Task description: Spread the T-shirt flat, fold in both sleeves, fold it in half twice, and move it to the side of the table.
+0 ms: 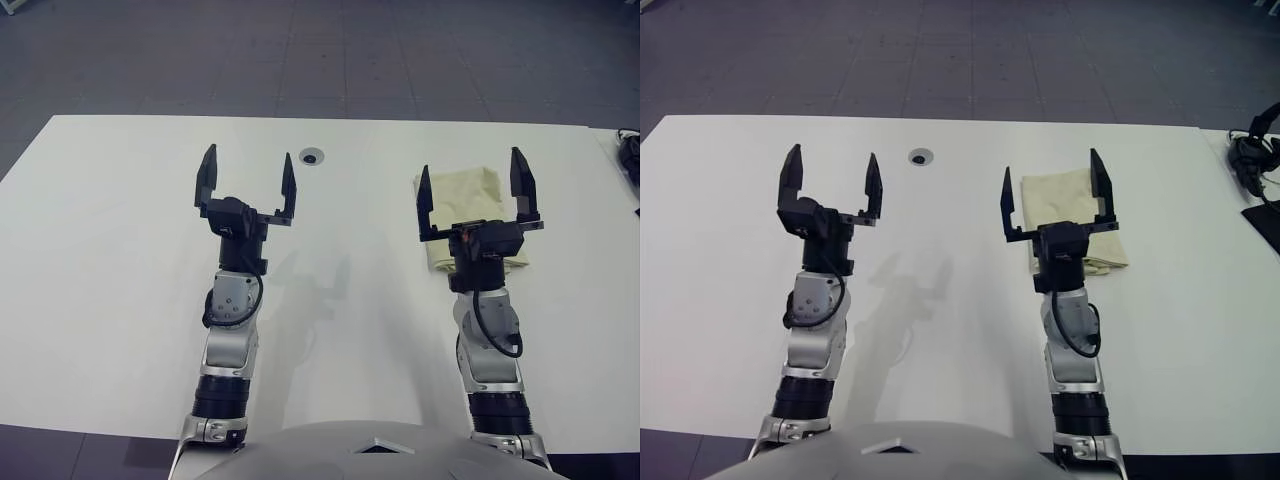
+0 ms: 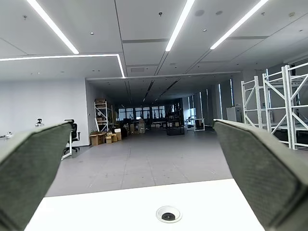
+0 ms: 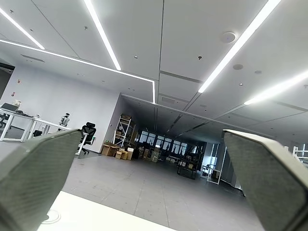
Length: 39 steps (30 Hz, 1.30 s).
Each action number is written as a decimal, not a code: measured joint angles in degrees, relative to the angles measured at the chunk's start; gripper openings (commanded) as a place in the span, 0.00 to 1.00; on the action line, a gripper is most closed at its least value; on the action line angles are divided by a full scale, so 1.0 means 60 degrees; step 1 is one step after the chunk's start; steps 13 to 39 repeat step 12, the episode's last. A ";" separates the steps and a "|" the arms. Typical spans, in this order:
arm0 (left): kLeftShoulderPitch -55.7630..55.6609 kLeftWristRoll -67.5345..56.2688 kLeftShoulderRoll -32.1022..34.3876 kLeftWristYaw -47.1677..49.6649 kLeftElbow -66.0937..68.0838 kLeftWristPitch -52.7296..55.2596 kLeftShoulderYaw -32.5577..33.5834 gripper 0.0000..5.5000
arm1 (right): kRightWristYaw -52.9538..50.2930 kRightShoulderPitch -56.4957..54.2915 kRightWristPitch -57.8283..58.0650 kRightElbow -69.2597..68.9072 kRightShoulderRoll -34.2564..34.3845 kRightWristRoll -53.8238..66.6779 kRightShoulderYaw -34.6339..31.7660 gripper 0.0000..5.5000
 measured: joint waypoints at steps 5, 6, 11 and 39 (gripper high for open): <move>-0.0268 0.0178 0.0004 0.0009 0.0192 0.0383 -0.0020 0.98 | -0.0036 0.0172 0.0205 -0.0396 -0.0057 0.0001 -0.0119 0.98; -0.0279 0.0178 0.0003 0.0011 0.0188 0.0454 -0.0020 0.98 | -0.0037 0.0175 0.0208 -0.0453 -0.0061 -0.0014 -0.0115 0.98; -0.0269 0.0174 -0.0071 0.0104 0.0194 0.0466 -0.0012 0.98 | -0.0072 0.0171 0.0157 -0.0197 -0.0076 -0.0211 -0.0077 0.98; -0.0224 0.0172 -0.0071 0.0106 0.0146 0.0469 -0.0017 0.98 | -0.0068 0.0163 0.0171 -0.0194 -0.0086 -0.0142 -0.0112 0.98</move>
